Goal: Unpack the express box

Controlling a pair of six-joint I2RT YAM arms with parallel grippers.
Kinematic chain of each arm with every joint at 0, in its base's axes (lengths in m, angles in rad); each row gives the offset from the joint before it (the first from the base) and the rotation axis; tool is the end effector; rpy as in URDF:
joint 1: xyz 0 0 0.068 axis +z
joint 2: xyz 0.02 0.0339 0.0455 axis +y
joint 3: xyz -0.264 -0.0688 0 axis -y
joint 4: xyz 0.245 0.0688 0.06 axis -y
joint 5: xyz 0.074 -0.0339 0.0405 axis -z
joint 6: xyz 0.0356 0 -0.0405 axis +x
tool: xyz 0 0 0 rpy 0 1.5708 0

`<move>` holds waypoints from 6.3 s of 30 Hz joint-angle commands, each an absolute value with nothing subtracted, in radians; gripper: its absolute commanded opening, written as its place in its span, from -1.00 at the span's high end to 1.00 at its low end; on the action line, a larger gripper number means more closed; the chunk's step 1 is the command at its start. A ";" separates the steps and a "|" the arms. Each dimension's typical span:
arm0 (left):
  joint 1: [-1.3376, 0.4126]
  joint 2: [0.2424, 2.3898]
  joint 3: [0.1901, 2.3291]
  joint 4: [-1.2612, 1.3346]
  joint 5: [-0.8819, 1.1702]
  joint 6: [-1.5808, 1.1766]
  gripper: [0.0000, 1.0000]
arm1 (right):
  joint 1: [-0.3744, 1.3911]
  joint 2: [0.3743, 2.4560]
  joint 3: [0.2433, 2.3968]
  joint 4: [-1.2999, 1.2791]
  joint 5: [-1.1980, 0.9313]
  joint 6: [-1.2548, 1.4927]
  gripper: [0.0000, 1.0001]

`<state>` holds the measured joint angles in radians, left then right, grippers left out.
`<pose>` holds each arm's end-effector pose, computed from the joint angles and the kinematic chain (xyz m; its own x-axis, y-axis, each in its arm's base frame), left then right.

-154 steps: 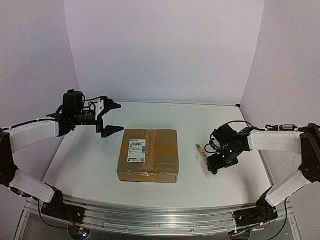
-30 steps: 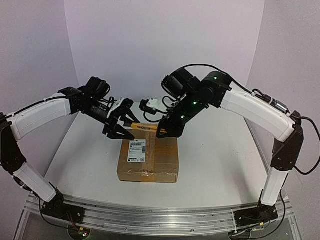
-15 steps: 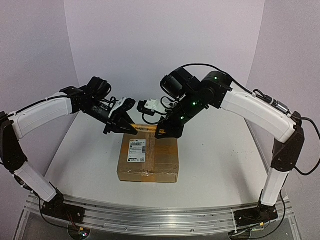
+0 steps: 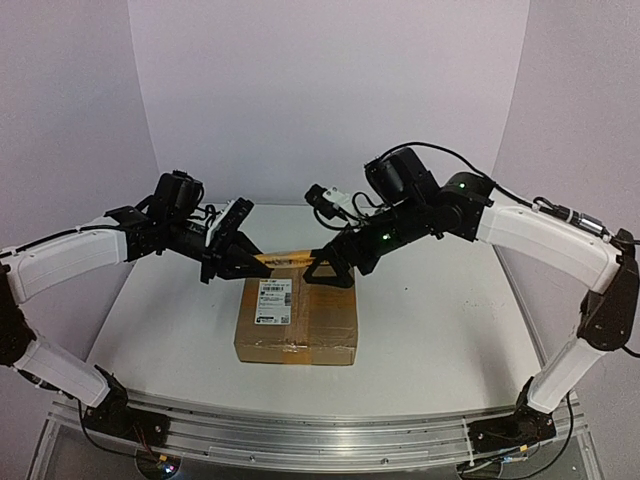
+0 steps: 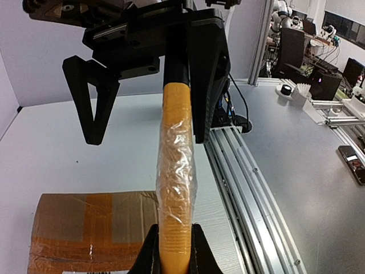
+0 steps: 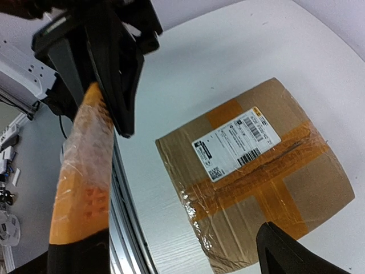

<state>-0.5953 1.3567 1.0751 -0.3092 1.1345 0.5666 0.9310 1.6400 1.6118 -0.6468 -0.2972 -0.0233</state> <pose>0.2219 -0.1893 0.3114 0.0726 0.2248 -0.9717 0.9733 -0.2286 0.0198 0.2121 0.3024 0.3624 -0.3519 -0.5102 -0.7848 -0.9120 0.3757 0.1648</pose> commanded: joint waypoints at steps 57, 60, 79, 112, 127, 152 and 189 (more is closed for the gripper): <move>-0.375 1.838 1.479 -0.614 0.708 1.047 -0.83 | 0.907 1.549 1.426 -0.437 0.442 0.623 1.00; -0.348 1.913 1.515 -0.652 0.691 1.219 -0.91 | 0.908 1.591 1.446 -0.436 0.442 0.657 1.00; -0.372 2.018 1.409 -0.856 0.615 1.706 -0.95 | 0.908 1.690 1.488 -0.393 0.218 0.553 1.00; -0.594 1.697 1.066 -0.649 0.671 1.867 -0.99 | 1.107 1.844 1.688 -0.661 0.431 0.547 1.00; -0.630 1.783 1.061 -0.601 0.665 1.637 -0.53 | 1.100 1.858 1.688 -0.646 0.502 0.462 1.00; -0.630 1.807 1.061 -0.623 0.659 1.618 -0.49 | 1.098 1.946 1.733 -0.568 0.522 0.368 1.00; -0.630 1.817 1.063 -0.618 0.613 1.589 -0.41 | 1.097 1.940 1.728 -0.809 0.496 0.415 1.00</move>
